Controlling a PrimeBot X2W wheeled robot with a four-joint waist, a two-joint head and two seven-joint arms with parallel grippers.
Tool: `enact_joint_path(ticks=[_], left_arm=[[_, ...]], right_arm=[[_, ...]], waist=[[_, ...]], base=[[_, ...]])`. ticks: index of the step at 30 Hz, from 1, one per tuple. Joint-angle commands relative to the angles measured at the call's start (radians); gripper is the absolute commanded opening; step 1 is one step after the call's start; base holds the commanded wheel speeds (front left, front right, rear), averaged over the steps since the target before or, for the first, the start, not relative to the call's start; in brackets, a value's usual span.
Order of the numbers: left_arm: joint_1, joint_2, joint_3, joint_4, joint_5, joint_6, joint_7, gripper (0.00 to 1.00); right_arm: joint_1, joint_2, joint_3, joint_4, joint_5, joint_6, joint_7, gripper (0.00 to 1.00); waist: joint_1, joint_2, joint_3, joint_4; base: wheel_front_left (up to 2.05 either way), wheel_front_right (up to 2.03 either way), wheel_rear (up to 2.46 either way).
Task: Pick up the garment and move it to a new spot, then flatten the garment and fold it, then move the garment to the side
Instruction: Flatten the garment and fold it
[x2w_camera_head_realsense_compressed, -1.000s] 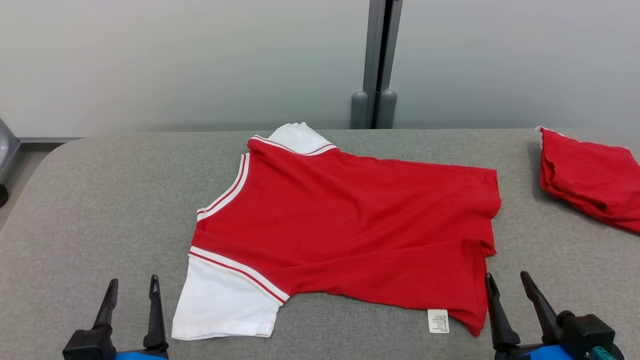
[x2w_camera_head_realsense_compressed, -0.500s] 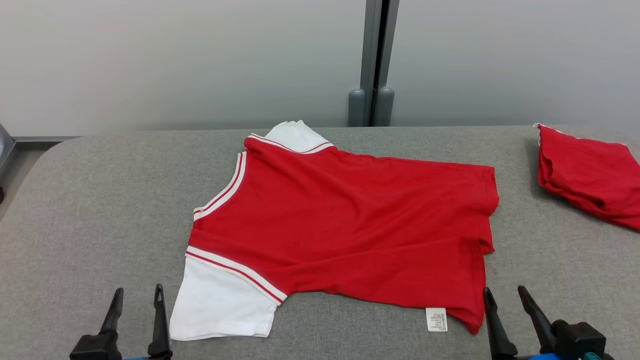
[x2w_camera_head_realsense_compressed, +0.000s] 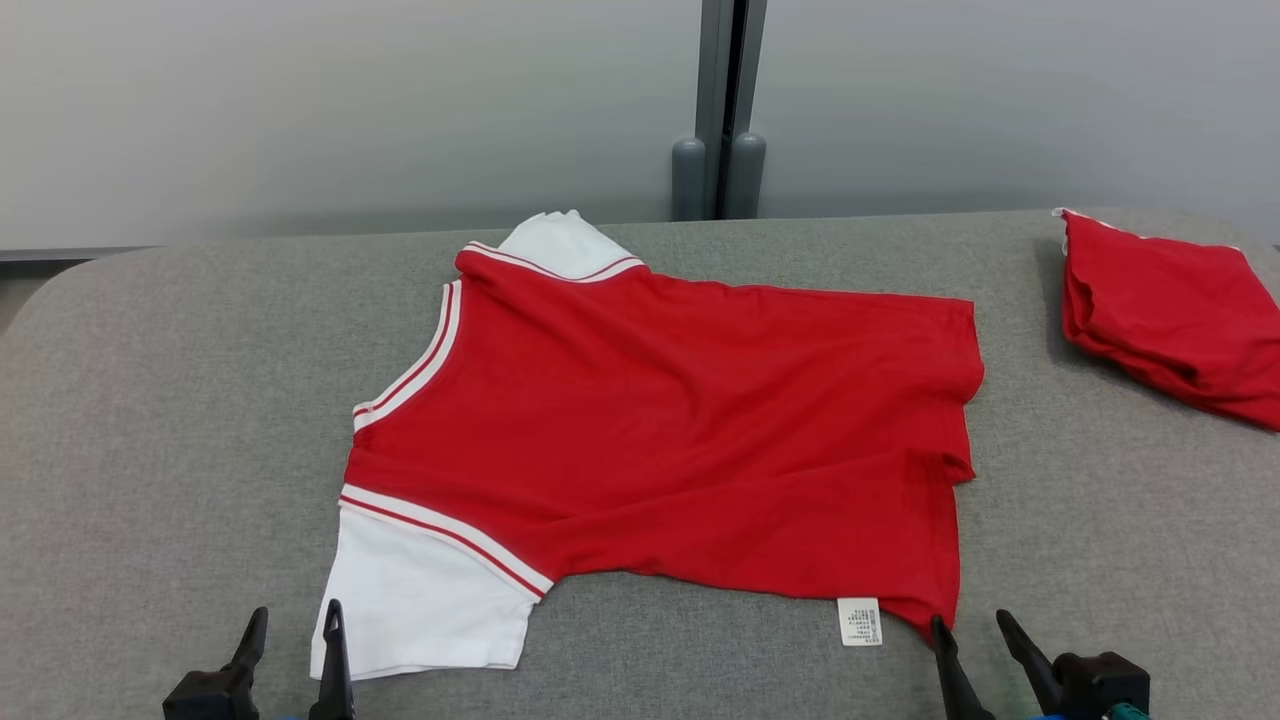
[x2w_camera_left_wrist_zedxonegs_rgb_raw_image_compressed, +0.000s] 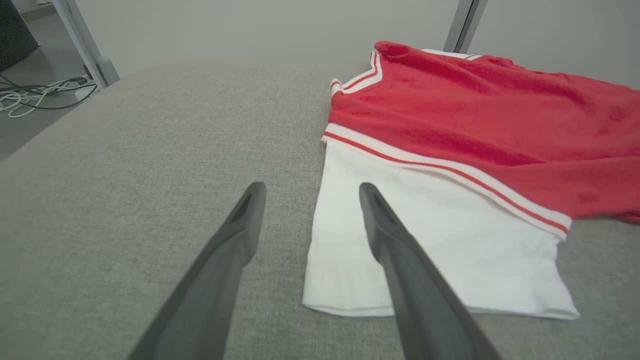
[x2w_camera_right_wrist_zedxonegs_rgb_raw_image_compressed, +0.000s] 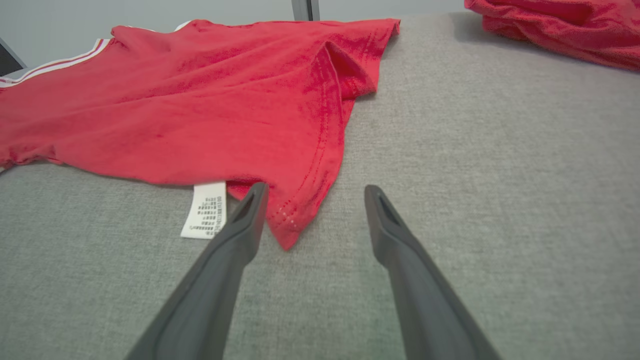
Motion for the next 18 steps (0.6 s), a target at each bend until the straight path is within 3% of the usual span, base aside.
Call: enact_joint_path(ticks=[1,18], left_arm=[[-0.020,0.006,-0.005,0.003,-0.002,-0.001,-0.002,1.00],[-0.068,-0.001,-0.026,0.186,-0.038,-0.001,0.000,1.00]], right_arm=[[-0.016,-0.002,0.003,0.005,0.006,0.000,0.000,1.00],[-0.074,-0.002,0.077,0.083,0.062,0.000,0.000,1.00]], waist=[[0.0000,-0.0001,0.003,0.000],[0.0000,-0.0001,0.056,-0.011]], base=[[0.00,0.00,0.00],[0.00,0.00,0.00]])
